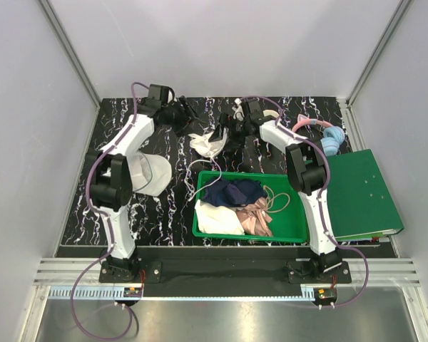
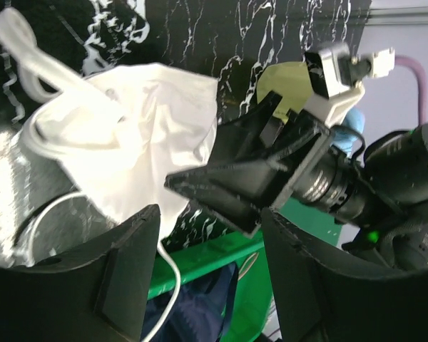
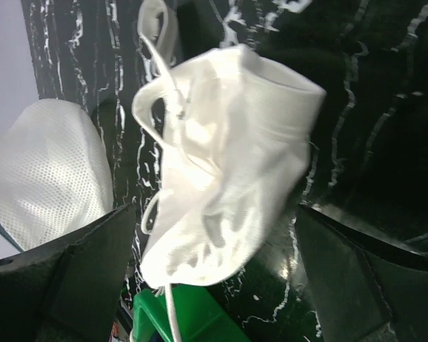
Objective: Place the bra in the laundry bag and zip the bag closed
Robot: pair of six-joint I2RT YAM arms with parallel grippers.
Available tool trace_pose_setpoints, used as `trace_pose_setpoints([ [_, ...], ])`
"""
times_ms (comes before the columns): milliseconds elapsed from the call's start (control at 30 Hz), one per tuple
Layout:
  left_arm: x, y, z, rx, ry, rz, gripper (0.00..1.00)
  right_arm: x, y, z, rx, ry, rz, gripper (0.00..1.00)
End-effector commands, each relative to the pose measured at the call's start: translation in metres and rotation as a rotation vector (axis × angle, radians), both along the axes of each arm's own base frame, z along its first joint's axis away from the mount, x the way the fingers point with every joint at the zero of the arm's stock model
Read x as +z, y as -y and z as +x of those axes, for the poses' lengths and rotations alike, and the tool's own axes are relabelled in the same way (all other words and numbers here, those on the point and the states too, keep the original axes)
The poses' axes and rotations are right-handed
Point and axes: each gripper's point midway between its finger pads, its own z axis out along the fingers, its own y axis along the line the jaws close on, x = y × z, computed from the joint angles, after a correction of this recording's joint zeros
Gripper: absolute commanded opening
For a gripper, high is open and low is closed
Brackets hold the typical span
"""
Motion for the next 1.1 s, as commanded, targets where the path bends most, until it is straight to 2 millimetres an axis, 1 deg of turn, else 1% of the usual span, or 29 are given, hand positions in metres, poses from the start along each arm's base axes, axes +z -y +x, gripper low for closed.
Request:
trace_pose_setpoints([
  [0, 0.028, -0.030, -0.016, 0.012, 0.073, 0.099, 0.62, 0.027, -0.019, 0.018, 0.005, 0.122, 0.009, 1.00],
  [67, 0.020, -0.030, -0.015, 0.001, 0.047, 0.082, 0.56, 0.027, -0.017, 0.020, -0.019, 0.110, 0.002, 1.00],
  [100, 0.019, -0.026, -0.016, -0.019, 0.029, 0.051, 0.54, 0.026, -0.017, 0.018, -0.020, 0.104, 0.001, 1.00],
  [133, 0.010, -0.021, -0.010, -0.028, 0.006, 0.039, 0.50, 0.028, -0.016, 0.017, -0.024, 0.100, 0.003, 0.99],
  [167, 0.006, -0.015, -0.009, -0.037, -0.009, 0.027, 0.49, 0.033, -0.016, 0.016, -0.037, 0.096, 0.005, 0.98],
  [200, 0.003, -0.005, -0.009, -0.048, -0.023, 0.015, 0.48, 0.030, -0.014, 0.014, -0.044, 0.084, 0.001, 0.94],
  [233, 0.003, 0.001, -0.003, -0.052, -0.014, 0.015, 0.48, 0.031, -0.013, 0.013, -0.048, 0.082, 0.001, 0.92],
  [267, -0.010, 0.007, 0.000, -0.059, -0.038, 0.018, 0.48, 0.033, -0.013, 0.012, -0.049, 0.084, 0.000, 0.91],
  [333, -0.017, 0.015, 0.006, -0.045, -0.056, 0.022, 0.48, 0.029, -0.008, 0.012, -0.058, 0.077, -0.013, 0.88],
  [400, -0.030, 0.015, 0.010, -0.001, -0.093, 0.033, 0.49, 0.023, -0.004, 0.013, -0.064, 0.065, -0.019, 0.84],
  [433, -0.029, 0.016, 0.012, 0.008, -0.092, 0.033, 0.49, 0.021, -0.001, 0.014, -0.068, 0.062, -0.020, 0.77],
  [467, -0.031, 0.016, 0.014, 0.015, -0.095, 0.036, 0.49, 0.019, 0.000, 0.015, -0.069, 0.062, -0.024, 0.73],
  [500, -0.037, 0.017, 0.015, 0.025, -0.103, 0.051, 0.50, 0.018, 0.001, 0.017, -0.070, 0.065, -0.024, 0.71],
  [533, -0.037, 0.017, 0.018, 0.033, -0.104, 0.057, 0.50, 0.018, 0.000, 0.018, -0.065, 0.069, -0.024, 0.70],
  [567, -0.040, 0.016, 0.019, 0.042, -0.114, 0.065, 0.49, 0.015, -0.001, 0.018, -0.058, 0.067, -0.023, 0.62],
  [600, -0.044, 0.015, 0.018, 0.054, -0.135, 0.068, 0.47, 0.015, -0.001, 0.019, -0.057, 0.067, -0.021, 0.56],
  [633, -0.052, 0.015, 0.019, 0.061, -0.156, 0.072, 0.45, 0.015, -0.001, 0.019, -0.054, 0.069, -0.019, 0.53],
  [667, -0.055, 0.015, 0.018, 0.066, -0.173, 0.076, 0.44, 0.015, -0.002, 0.019, -0.052, 0.068, -0.017, 0.49],
  [700, -0.061, 0.012, 0.015, 0.082, -0.198, 0.095, 0.46, 0.015, -0.002, 0.019, -0.050, 0.069, -0.016, 0.47],
  [767, -0.066, 0.008, 0.013, 0.105, -0.211, 0.123, 0.49, 0.013, -0.001, 0.020, -0.048, 0.074, -0.022, 0.45],
  [800, -0.068, 0.005, 0.014, 0.124, -0.212, 0.141, 0.50, 0.013, -0.002, 0.019, -0.043, 0.074, -0.022, 0.42],
  [900, -0.072, -0.001, 0.015, 0.148, -0.209, 0.172, 0.50, 0.010, -0.001, 0.019, -0.045, 0.070, -0.024, 0.33],
  [933, -0.075, -0.003, 0.015, 0.153, -0.215, 0.180, 0.51, 0.010, -0.001, 0.019, -0.044, 0.069, -0.023, 0.32],
  [1033, -0.080, -0.001, 0.019, 0.157, -0.224, 0.182, 0.51, 0.009, -0.003, 0.020, -0.039, 0.066, -0.018, 0.26],
  [1067, -0.089, -0.003, 0.018, 0.162, -0.244, 0.195, 0.51, 0.009, -0.004, 0.020, -0.037, 0.066, -0.015, 0.24],
])
